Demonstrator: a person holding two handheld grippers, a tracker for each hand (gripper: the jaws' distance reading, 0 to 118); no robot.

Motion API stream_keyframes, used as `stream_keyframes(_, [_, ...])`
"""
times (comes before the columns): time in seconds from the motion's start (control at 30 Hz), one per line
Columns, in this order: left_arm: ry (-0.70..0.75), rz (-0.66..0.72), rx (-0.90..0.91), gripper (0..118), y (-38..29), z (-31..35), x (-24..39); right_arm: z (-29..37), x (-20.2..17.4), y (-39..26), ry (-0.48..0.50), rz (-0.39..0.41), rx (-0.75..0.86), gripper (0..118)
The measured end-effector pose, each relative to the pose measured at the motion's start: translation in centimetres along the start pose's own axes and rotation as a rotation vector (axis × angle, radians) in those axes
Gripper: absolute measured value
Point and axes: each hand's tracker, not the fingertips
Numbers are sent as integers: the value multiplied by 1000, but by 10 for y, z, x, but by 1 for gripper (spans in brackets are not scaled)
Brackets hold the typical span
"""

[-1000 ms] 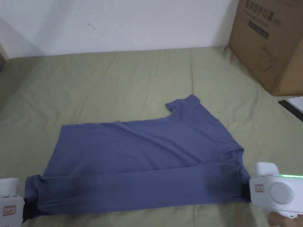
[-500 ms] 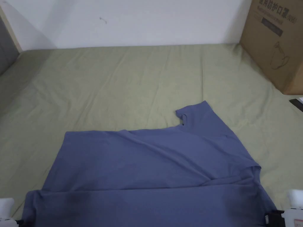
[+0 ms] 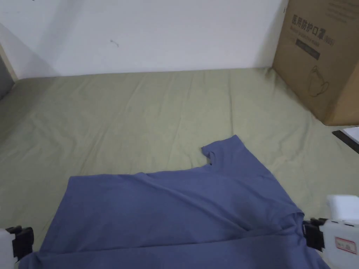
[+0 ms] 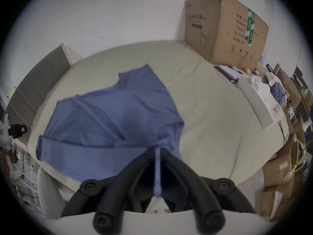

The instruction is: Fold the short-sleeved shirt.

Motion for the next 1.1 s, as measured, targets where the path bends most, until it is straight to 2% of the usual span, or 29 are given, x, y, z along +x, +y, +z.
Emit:
stream_keyframes(0.03, [-13, 8, -5, 0, 3, -6, 4, -4, -5, 4, 14, -1, 6, 1])
stream_keyframes(0.13, [-72, 11, -46, 0, 11, -29, 19, -24, -16, 18, 87, -32, 3, 0])
stream_keyframes(0.17, [-93, -28, -68, 0, 13, -35, 25, -31, -18, 25, 101, -34, -2, 0])
stream_keyframes(0.23, [-87, -89, -87, 0, 17, -44, 35, -48, -15, 45, 111, -49, -4, 0])
stream_keyframes(0.33, [-72, -79, -83, 0, 27, -57, 37, -81, -10, 84, 109, -48, -7, 3])
stream_keyframes(0.37, [-73, -60, -85, 0, 30, -61, 37, -96, -9, 100, 79, -21, -50, 19])
stream_keyframes(0.4, [-75, -36, -87, 0, 33, -65, 36, -113, -10, 115, 41, 8, -76, 51])
stream_keyframes(0.43, [-78, -25, -86, 0, 35, -69, 36, -131, -10, 127, 35, 38, -88, 68])
stream_keyframes(0.47, [-81, -16, -87, 0, 38, -73, 36, -153, -8, 141, 42, 57, -102, 77])
stream_keyframes(0.57, [-76, -19, -102, 0, 44, -83, 39, -216, -2, 173, 28, 16, -186, 78])
stream_keyframes(0.7, [-48, -60, -135, 0, 54, -103, 41, -281, 9, 188, 72, -18, -310, 78])
stream_keyframes(0.77, [-39, -68, -136, 0, 58, -110, 40, -299, 12, 184, 37, -15, -357, 77])
stream_keyframes(0.87, [-46, -62, -150, 0, 61, -118, 38, -287, 7, 184, 52, 22, -329, 74])
stream_keyframes(0.9, [-50, -59, -155, 0, 62, -121, 37, -285, 5, 183, 52, 63, -316, 62])
stream_keyframes(0.93, [-49, -58, -157, 0, 63, -124, 37, -284, 3, 182, 49, 66, -302, 43])
stream_keyframes(0.97, [-48, -58, -159, 0, 64, -126, 38, -285, 3, 183, 57, 45, -301, 20])
stream_keyframes(1.0, [-43, -64, -161, 0, 66, -129, 38, -289, 1, 183, 128, -23, -324, 2])
stream_keyframes(1.03, [-37, -68, -165, 0, 68, -132, 39, -293, -3, 183, 99, -15, -333, 2])
stream_keyframes(1.1, [-34, -70, -168, 4, 71, -137, 37, -292, -9, 184, 64, 75, -338, 2])
